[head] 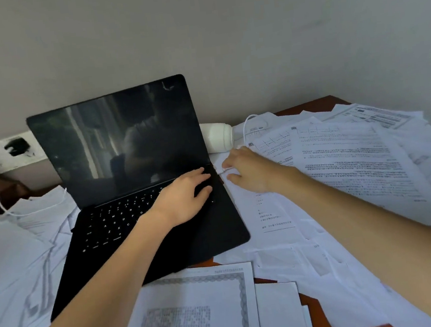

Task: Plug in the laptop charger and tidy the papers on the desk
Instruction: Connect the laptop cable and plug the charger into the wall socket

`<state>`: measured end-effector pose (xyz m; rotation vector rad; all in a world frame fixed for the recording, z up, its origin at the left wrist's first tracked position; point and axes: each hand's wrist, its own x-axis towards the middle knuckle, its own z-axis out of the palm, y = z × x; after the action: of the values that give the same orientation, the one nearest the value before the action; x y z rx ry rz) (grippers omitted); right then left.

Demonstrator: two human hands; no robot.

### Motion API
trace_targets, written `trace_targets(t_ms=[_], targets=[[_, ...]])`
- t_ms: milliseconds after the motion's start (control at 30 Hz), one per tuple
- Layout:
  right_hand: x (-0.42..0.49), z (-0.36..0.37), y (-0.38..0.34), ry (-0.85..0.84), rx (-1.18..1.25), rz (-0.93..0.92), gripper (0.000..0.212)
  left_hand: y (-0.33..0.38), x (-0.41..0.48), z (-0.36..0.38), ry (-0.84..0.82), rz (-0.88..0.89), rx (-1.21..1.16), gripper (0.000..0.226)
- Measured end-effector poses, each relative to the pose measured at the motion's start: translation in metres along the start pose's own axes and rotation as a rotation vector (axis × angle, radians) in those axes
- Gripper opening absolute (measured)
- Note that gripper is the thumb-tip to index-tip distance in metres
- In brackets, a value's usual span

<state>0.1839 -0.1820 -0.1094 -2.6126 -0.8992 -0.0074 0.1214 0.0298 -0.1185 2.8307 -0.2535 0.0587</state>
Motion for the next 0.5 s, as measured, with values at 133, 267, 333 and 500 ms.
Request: trace_targets(t_ms=[133, 267, 333, 500], targets=[[-0.026, -0.007, -0.015, 0.008, 0.011, -0.029, 0.038, 0.001, -0.031, -0.015, 0.045, 0.011, 0.051, 0.045], [-0.053, -0.011, -0.041, 0.056, 0.025, -0.092, 0.035, -0.006, -0.079, -0.027, 0.124, 0.006, 0.093, 0.041], [-0.063, -0.009, -0.057, 0.069, 0.031, -0.147, 0.034, -0.011, -0.109, -0.034, 0.168, -0.013, 0.099, 0.039], [-0.073, 0.002, -0.114, 0.054, -0.002, -0.288, 0.033, -0.033, -0.189, -0.048, 0.235, -0.102, 0.131, 0.042]])
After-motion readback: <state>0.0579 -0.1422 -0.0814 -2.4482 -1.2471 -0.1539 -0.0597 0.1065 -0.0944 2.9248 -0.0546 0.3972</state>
